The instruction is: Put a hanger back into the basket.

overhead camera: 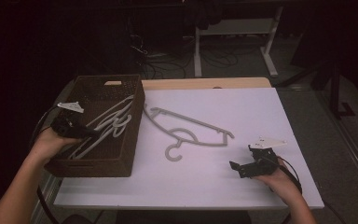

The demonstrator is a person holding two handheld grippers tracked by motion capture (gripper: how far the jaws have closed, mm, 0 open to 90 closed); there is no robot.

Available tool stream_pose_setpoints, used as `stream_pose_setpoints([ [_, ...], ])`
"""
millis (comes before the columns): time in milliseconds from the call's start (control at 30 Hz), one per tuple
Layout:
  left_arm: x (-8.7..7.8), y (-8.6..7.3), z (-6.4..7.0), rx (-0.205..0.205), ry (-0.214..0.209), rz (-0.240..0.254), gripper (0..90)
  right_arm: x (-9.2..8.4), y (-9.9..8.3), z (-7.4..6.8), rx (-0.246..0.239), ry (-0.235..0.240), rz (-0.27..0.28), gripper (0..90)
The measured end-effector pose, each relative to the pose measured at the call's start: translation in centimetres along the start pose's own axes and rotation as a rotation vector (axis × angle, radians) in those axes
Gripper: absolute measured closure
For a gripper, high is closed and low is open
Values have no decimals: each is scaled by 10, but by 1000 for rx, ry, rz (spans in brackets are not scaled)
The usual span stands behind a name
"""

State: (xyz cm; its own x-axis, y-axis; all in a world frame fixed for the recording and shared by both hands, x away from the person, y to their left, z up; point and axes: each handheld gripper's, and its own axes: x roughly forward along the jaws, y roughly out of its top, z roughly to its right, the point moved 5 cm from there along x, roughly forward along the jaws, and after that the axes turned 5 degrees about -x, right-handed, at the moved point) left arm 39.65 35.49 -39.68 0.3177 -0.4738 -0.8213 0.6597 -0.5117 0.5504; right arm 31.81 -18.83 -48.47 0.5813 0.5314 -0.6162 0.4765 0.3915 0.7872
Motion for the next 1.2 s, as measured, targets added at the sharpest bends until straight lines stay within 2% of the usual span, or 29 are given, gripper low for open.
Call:
stream_pose_setpoints([
  [133,1,-2,-1,0,-8,-3,791,0,0,0,-1,0,0,0],
  [200,1,-4,-1,5,9,-8,716,0,0,0,-3,0,-1,0],
  [267,-1,-4,-2,5,17,15,618,0,0,-1,-2,1,0,0],
  [367,-6,-3,-4,-1,28,51,521,1,0,0,-1,0,0,0],
  [467,-11,0,-3,-15,16,99,451,1,0,0,-4,1,0,0],
  [733,-21,9,5,-22,-21,210,299,2,2,0,-6,4,-1,0],
  [900,-27,22,21,-17,-57,288,217,1,2,0,-6,5,3,0],
  [1200,-34,50,65,5,-112,392,127,3,4,0,-11,9,6,0],
])
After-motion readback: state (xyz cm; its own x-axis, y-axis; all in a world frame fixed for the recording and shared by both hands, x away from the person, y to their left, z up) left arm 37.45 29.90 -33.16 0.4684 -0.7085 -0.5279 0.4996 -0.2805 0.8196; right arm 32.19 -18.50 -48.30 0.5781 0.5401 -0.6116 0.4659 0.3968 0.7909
